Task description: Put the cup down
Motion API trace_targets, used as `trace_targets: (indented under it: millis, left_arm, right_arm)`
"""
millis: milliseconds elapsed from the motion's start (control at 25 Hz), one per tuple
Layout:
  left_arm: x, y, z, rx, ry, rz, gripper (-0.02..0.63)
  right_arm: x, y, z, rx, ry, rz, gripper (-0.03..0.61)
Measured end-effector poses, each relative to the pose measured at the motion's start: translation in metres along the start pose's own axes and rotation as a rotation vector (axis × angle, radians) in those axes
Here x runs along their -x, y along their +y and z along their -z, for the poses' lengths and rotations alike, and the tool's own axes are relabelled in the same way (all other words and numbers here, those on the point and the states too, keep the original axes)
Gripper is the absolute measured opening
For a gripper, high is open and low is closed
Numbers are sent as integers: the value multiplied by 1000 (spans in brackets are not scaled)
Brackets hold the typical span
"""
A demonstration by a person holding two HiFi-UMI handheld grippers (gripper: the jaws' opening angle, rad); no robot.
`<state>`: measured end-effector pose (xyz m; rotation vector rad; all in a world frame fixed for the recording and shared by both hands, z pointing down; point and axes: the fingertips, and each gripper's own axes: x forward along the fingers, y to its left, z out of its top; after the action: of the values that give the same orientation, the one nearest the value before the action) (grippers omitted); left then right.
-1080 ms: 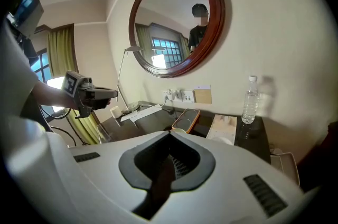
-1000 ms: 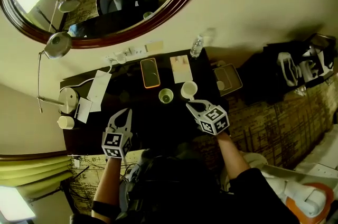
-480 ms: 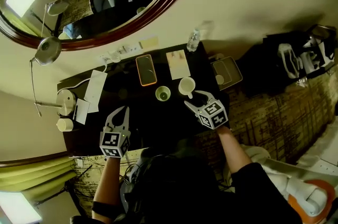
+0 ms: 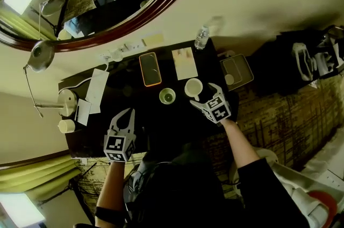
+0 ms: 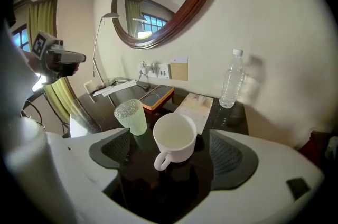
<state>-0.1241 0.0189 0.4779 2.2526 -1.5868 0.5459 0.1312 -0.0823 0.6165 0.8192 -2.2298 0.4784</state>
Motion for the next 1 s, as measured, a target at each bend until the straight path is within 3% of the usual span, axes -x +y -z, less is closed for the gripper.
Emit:
trace_targets:
  millis: [640, 720, 800, 1000]
  left_arm:
    - [-34, 2, 13, 29, 29, -16, 2]
    - [-33, 1, 14, 32, 30, -14, 2]
    - [-32, 1, 16, 38, 32, -15, 2]
    - [-27, 6, 19, 42, 30, -25, 2]
  right_arm:
    - [-68, -10, 11, 60, 89, -68, 501]
    - [-72, -5, 9, 81, 90, -92, 492]
    - [-74, -2, 9, 98, 91, -109, 441]
    - [-74, -1, 9, 128, 95, -121, 436]
